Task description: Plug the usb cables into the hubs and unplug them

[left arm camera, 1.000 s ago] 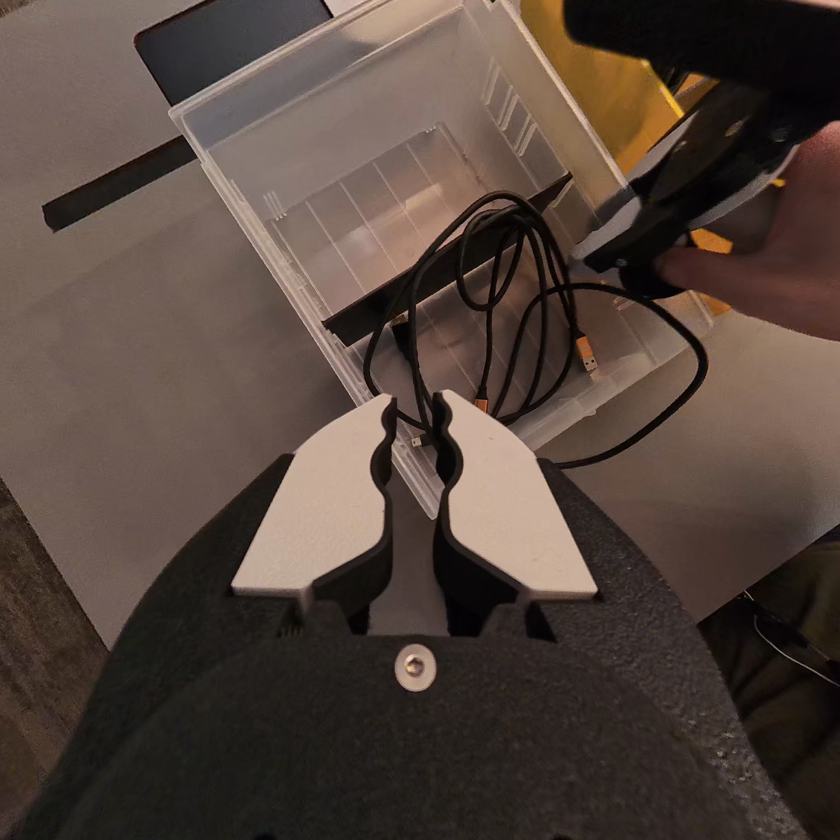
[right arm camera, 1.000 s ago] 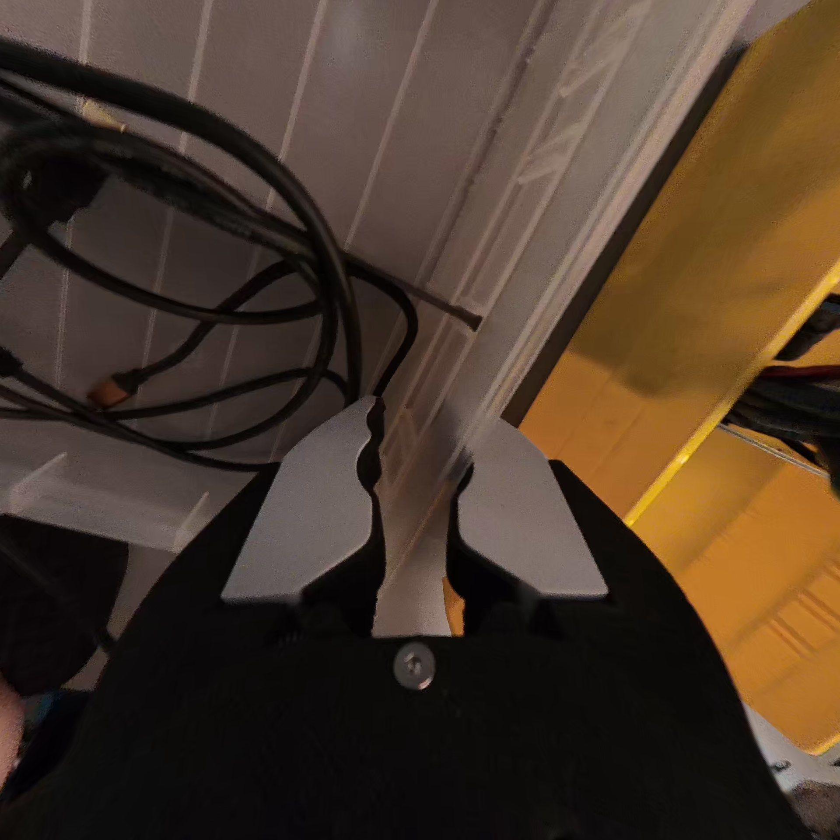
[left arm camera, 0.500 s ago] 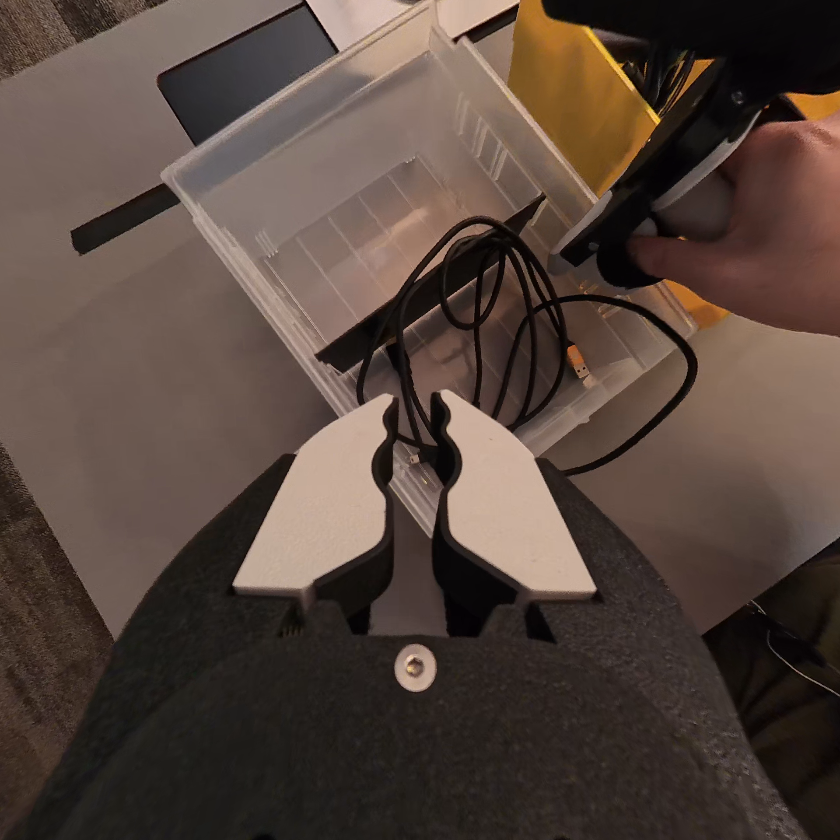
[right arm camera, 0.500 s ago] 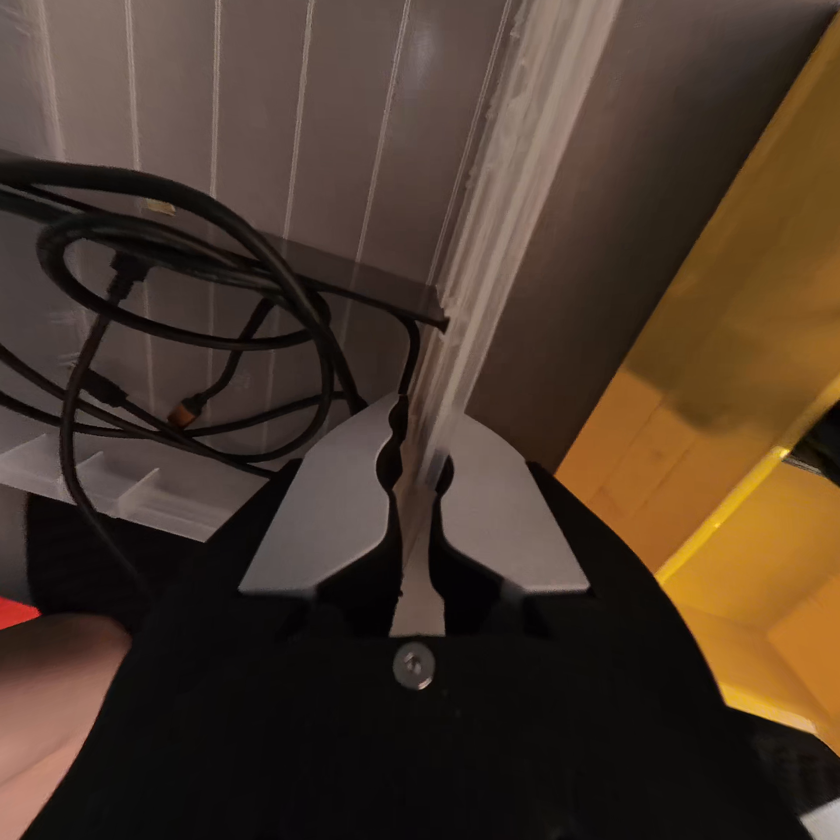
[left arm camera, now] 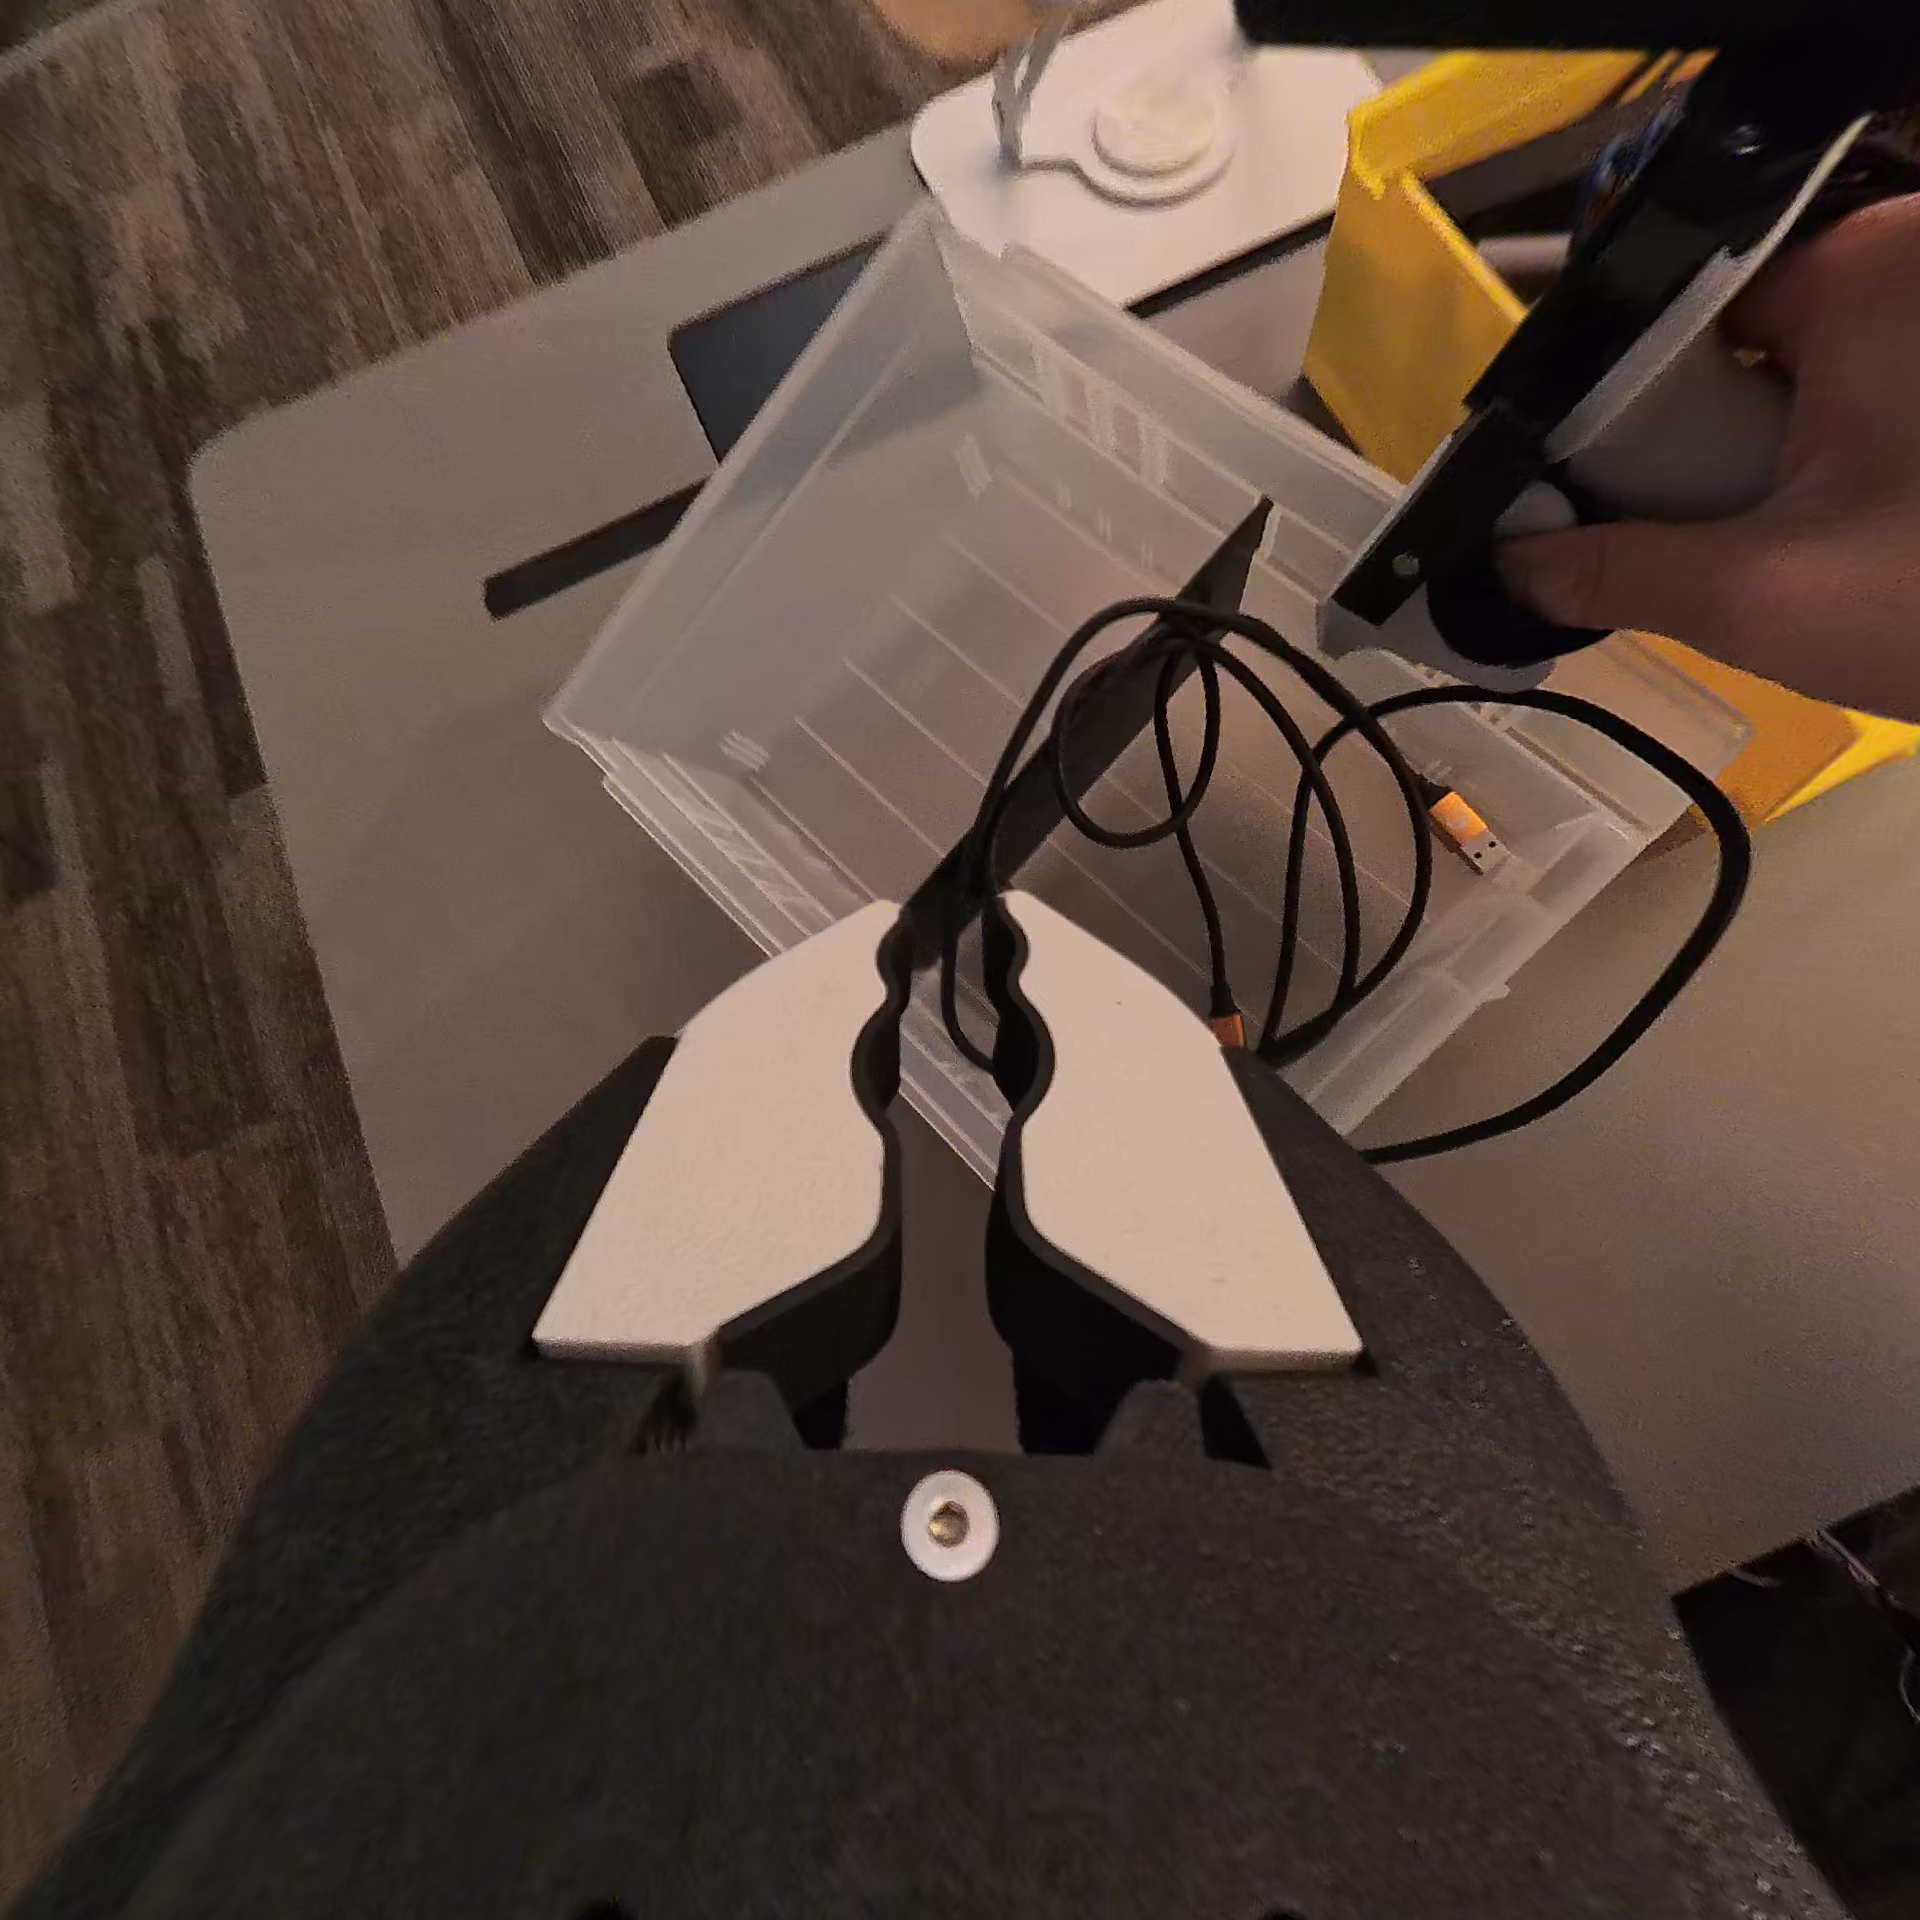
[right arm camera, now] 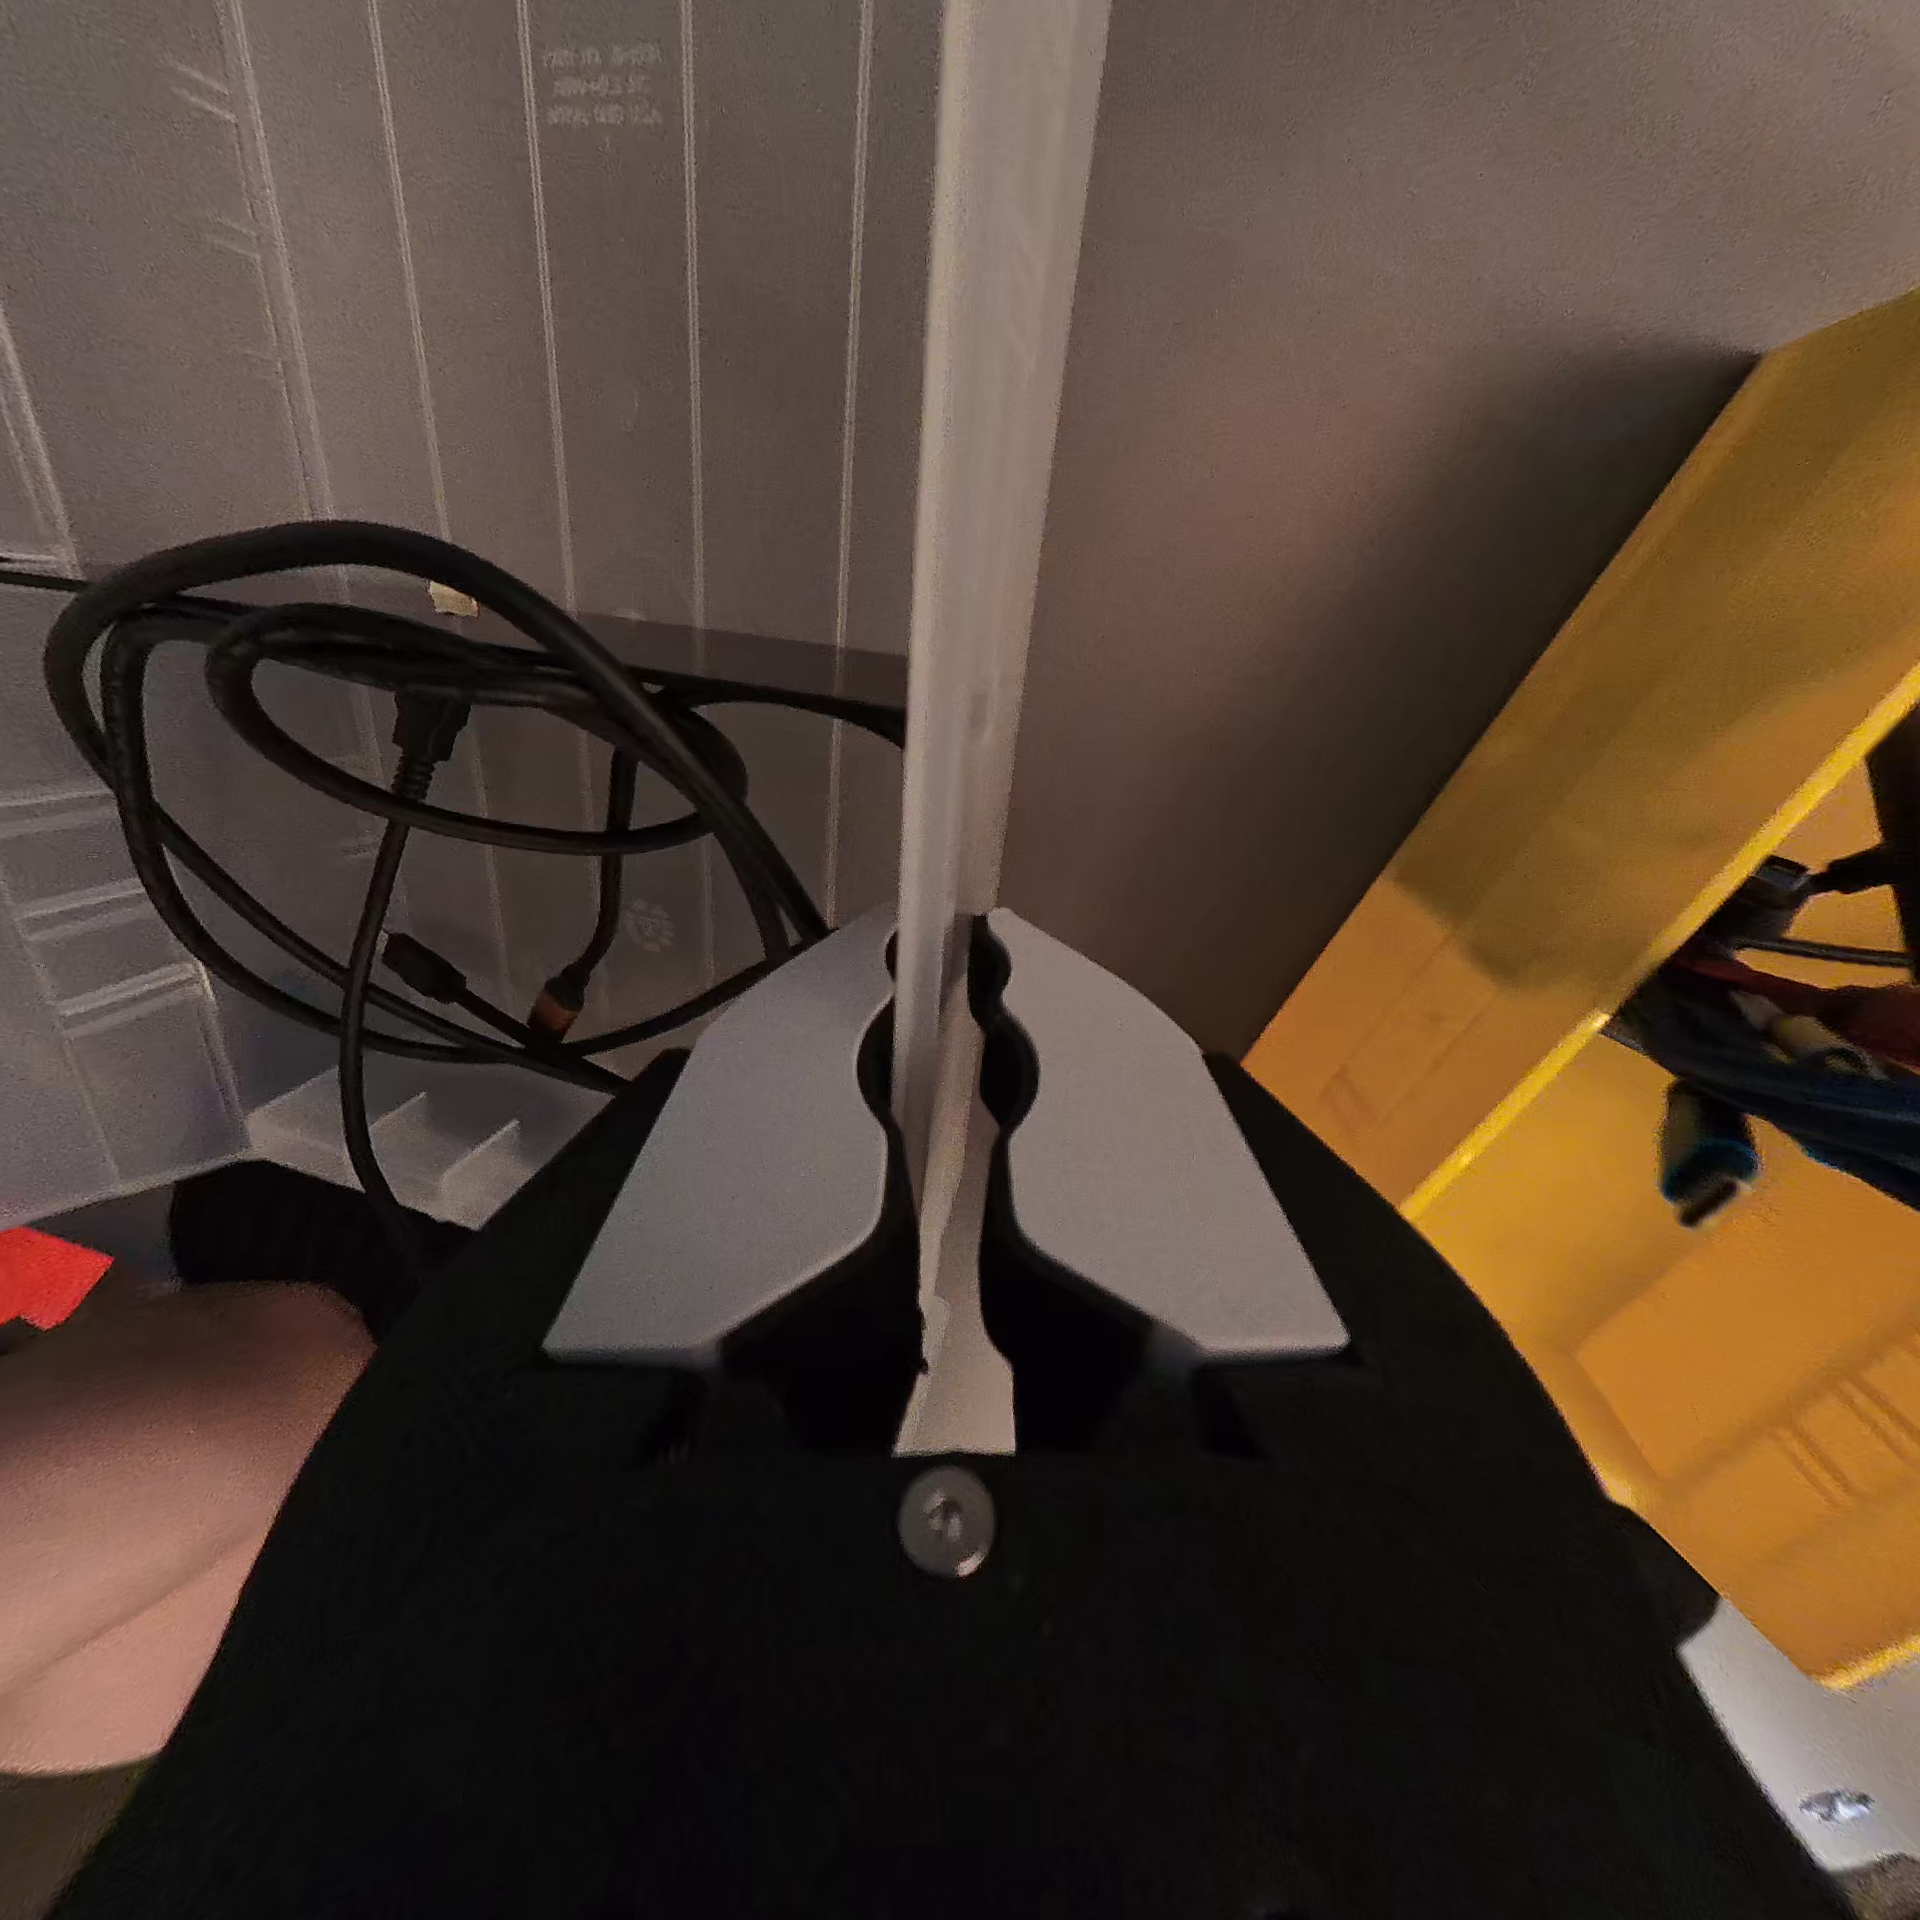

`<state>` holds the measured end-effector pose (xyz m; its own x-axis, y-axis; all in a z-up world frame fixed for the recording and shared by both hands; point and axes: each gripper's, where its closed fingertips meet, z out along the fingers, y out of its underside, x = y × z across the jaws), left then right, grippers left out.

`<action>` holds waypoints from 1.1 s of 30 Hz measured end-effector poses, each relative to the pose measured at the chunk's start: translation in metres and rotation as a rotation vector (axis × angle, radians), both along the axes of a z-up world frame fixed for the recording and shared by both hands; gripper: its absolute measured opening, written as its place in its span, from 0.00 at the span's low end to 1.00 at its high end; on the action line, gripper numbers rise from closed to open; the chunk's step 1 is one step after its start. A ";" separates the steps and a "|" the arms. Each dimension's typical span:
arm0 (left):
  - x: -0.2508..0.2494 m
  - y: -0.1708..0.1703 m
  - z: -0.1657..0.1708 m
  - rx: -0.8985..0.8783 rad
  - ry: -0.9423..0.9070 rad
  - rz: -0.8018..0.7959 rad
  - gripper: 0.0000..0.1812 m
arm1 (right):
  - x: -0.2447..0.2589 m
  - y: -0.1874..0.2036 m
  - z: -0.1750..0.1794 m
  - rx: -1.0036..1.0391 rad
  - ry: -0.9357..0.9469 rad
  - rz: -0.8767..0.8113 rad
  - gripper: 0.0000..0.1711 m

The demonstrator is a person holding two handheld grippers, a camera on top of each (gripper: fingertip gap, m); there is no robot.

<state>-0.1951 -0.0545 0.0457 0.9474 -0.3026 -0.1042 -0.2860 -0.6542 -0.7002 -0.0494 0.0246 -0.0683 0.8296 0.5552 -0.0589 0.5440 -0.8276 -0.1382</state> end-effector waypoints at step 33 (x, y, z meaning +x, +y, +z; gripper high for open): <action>0.017 -0.018 0.023 0.092 0.028 -0.041 0.11 | 0.422 0.006 0.197 0.046 0.033 -0.452 0.05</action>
